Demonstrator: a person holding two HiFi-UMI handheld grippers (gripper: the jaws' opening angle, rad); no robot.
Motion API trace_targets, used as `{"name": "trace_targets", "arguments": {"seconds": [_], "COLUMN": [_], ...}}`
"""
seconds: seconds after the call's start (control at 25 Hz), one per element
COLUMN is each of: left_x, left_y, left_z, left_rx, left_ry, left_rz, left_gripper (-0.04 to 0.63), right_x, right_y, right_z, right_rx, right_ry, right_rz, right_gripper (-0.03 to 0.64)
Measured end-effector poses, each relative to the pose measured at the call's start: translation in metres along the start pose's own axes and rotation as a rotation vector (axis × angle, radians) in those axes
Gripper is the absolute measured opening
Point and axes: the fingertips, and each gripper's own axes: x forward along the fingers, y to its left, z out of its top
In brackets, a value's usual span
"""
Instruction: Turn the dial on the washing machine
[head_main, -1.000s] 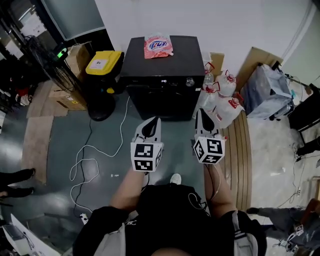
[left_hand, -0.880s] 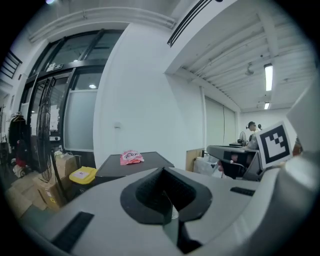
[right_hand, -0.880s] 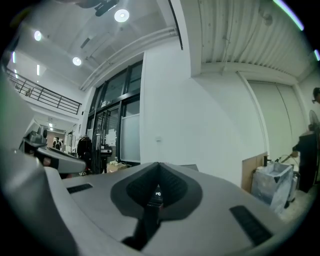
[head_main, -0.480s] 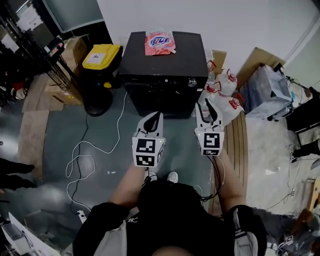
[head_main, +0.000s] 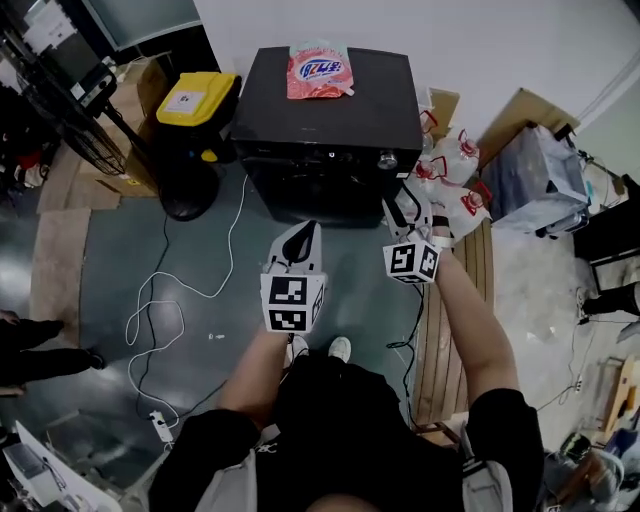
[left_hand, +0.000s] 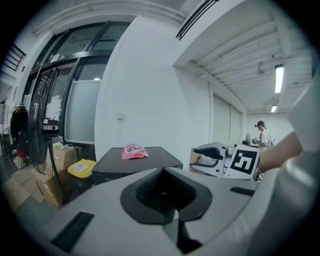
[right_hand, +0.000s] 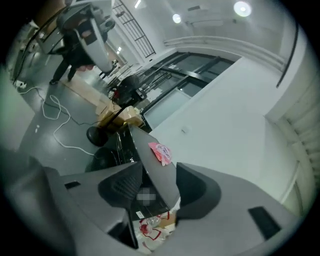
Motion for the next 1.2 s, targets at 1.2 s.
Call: {"name": "trace_targets", "arguments": {"seconds": [1.2], "left_x": [0.068], "left_y": [0.035], "left_z": [-0.081], "left_rx": [-0.008], "left_ry": [0.156], "left_rz": [0.102], "left_gripper": [0.011], "right_x": [0.199], "right_y": [0.084], "right_z": [-0.18], "right_rx": [-0.504], "right_ry": [0.293], "right_rz": [0.024], "right_gripper": [0.273]}}
